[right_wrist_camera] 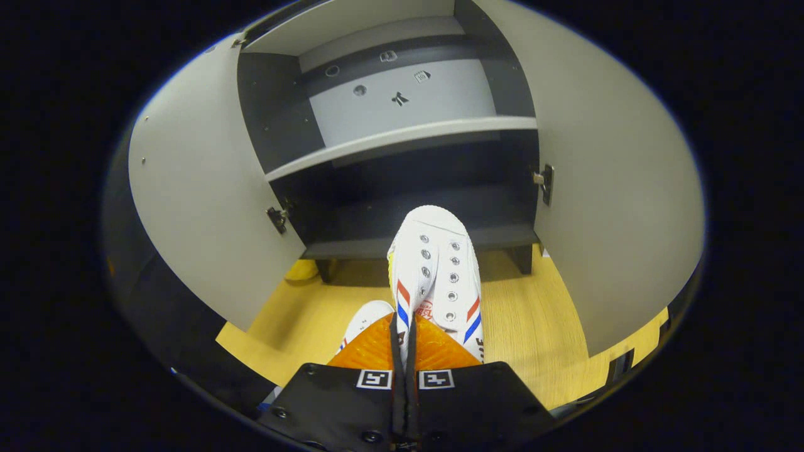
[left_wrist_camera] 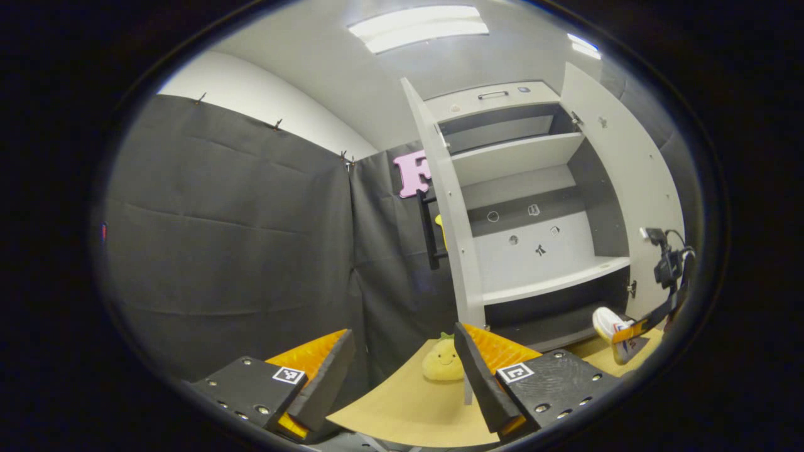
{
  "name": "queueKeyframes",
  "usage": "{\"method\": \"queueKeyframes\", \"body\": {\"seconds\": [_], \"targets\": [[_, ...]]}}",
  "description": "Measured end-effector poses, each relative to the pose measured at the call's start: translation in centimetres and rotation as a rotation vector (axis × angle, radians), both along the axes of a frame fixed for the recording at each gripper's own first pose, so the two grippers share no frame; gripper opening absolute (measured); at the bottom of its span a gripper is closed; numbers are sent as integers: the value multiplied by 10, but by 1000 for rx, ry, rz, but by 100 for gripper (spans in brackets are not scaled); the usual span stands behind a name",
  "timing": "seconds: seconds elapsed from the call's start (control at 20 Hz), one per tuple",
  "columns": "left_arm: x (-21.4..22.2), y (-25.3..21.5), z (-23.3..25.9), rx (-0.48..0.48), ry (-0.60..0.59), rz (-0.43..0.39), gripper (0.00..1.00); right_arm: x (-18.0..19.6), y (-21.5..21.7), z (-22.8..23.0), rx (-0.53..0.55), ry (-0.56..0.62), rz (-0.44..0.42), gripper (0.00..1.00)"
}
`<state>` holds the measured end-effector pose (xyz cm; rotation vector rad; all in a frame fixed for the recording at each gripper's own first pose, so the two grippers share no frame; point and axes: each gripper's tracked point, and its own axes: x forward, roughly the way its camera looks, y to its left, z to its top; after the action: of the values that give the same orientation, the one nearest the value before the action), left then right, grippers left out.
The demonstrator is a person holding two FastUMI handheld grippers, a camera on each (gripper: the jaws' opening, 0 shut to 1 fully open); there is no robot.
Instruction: Grab one shoe with the right hand and put it into the shoe cabinet, grab the other shoe with the left hand and put it into the shoe cabinet; then close the right door with the right hand and the left door with the left hand.
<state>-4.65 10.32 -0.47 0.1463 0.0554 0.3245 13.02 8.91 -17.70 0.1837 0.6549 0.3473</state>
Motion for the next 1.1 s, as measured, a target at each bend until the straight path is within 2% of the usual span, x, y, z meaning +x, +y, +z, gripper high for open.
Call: {"method": "queueKeyframes", "body": {"seconds": [0.25,0.4,0.8,0.95,1.0,1.05,1.1], "targets": [[3,-2,-8,-19,10,-5,94,16,13,90,26,-177,41,2],[5,-1,-8,-23,7,0,94,52,19,130,-6,-279,43,1],[-17,22,-18,-31,39,63,95,177,19,171,-85,-379,-47,1],[-27,35,-21,-32,51,103,95,223,22,173,-120,-364,-84,1],[-30,37,-22,-31,55,112,95,238,25,173,-130,-355,-96,6],[-33,41,-22,-30,58,119,94,252,25,171,-143,-344,-107,1],[-36,43,-23,-28,60,126,94,264,26,163,-165,-320,-113,1]]}}
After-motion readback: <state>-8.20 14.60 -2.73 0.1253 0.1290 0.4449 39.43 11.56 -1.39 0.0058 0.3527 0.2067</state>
